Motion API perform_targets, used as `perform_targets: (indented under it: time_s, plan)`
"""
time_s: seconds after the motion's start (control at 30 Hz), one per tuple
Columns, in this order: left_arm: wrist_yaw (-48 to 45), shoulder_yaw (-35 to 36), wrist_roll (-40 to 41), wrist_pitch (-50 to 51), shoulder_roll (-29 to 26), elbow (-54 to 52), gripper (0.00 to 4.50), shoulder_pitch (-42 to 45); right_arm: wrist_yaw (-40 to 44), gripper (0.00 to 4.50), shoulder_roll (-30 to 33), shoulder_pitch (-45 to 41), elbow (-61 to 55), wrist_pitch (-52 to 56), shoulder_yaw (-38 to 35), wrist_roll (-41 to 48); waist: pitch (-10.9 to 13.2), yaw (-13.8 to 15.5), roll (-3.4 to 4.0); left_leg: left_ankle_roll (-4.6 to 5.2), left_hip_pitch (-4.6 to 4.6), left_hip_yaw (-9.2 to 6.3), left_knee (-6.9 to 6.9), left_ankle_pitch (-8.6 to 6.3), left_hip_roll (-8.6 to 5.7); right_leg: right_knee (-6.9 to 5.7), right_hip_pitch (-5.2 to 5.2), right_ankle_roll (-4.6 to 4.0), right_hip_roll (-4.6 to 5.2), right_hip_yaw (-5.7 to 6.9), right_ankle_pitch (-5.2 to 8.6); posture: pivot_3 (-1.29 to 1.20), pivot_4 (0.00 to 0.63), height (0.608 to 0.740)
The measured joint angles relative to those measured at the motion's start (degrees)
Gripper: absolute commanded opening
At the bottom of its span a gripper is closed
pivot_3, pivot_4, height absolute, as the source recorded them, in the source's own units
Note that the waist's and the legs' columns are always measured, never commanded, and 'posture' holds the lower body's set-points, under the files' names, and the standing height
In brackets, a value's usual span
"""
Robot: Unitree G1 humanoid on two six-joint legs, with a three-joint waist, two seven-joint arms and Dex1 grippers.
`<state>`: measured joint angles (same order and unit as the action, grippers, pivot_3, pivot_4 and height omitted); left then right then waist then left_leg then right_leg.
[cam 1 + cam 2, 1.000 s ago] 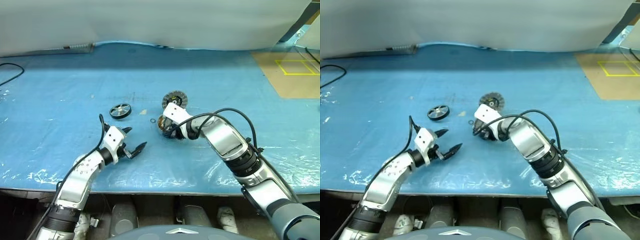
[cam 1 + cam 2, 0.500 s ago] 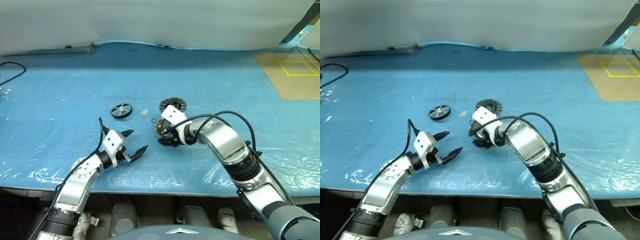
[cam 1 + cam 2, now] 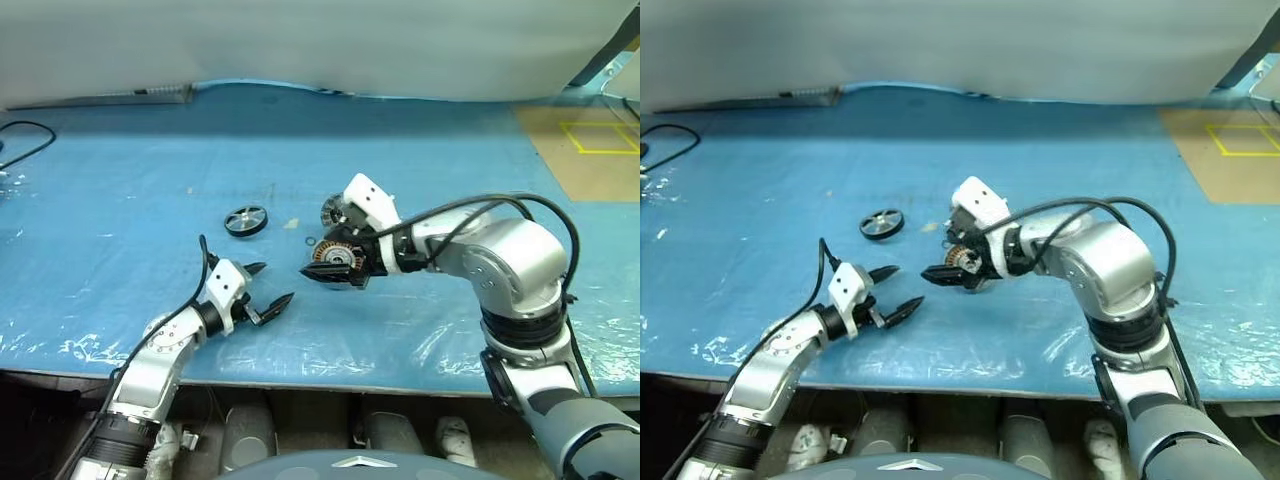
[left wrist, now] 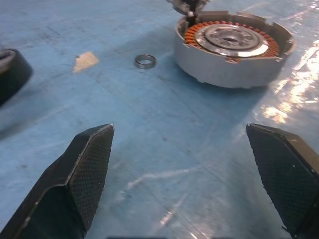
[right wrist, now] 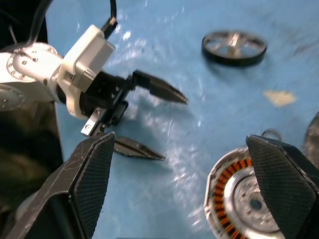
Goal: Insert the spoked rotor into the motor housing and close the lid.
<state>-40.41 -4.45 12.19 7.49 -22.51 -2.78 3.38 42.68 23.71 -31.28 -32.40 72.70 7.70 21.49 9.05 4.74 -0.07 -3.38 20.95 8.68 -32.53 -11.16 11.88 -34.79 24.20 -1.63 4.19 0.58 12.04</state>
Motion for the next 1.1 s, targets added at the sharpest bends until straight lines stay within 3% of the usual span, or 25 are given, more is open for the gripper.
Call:
perform_targets:
  time_s: [0.13, 0.27, 0.57, 0.67, 0.73, 1.1]
  plan:
    - [1.1, 0.7, -0.1, 2.6, 0.0, 4.5, 4.5, 4.3, -0.3, 4.44, 2.9, 11.0, 4.5, -16.4, 0.4, -3.0, 0.0, -0.6, 0.03, 0.0, 0.02, 0.03, -0.12, 0.0, -0.03, -0.08, 0.03, 0.01, 0.01, -0.04, -0.02, 0.0, 0.15, 0.74]
    - [3.0, 0.7, -1.3, 2.2, 0.9, 11.2, 4.5, 10.5, -2.3, 4.44, 2.0, 14.4, 7.8, -22.5, 0.4, -4.1, 0.0, -0.9, 0.03, 0.02, -0.02, -0.01, -0.12, 0.0, -0.03, -0.16, 0.03, 0.01, -0.01, -0.04, -0.01, 0.0, 0.15, 0.74]
    - [2.9, 0.0, -4.3, -1.4, 3.6, 27.7, 4.5, 22.0, -5.0, 4.44, 1.2, 17.3, 8.5, -27.3, 1.4, -4.6, 0.0, -0.7, 0.02, 0.02, 0.15, -0.1, -0.1, 0.0, -0.07, -0.02, 0.03, 0.0, 0.01, 0.03, -0.02, 0.0, 0.15, 0.74]
    - [2.8, -0.4, -5.3, -3.3, 4.8, 31.9, 3.95, 24.9, -5.5, 4.47, 1.4, 17.8, 8.5, -27.7, 1.6, -4.6, 0.0, -0.7, 0.02, 0.02, 0.15, -0.1, -0.14, 0.0, -0.07, -0.03, 0.02, 0.0, 0.02, 0.02, -0.02, 0.0, 0.15, 0.74]
    - [2.4, -0.8, -6.0, -4.4, 5.5, 33.5, 3.33, 26.0, -5.7, 4.47, 1.3, 17.9, 8.5, -27.7, 1.6, -4.5, 0.0, -0.7, 0.02, 0.02, 0.14, -0.1, -0.17, 0.0, -0.07, -0.04, 0.02, 0.0, 0.02, 0.01, -0.02, 0.0, 0.15, 0.74]
    - [-1.8, -2.6, -7.6, -7.9, 8.9, 40.7, 3.33, 31.2, -6.6, 4.47, 1.8, 18.7, 8.4, -27.8, 1.5, -3.9, 0.0, -0.6, 0.01, 0.02, 0.17, -0.11, -0.14, 0.0, -0.07, -0.01, 0.02, 0.0, 0.03, 0.02, -0.02, 0.0, 0.15, 0.74]
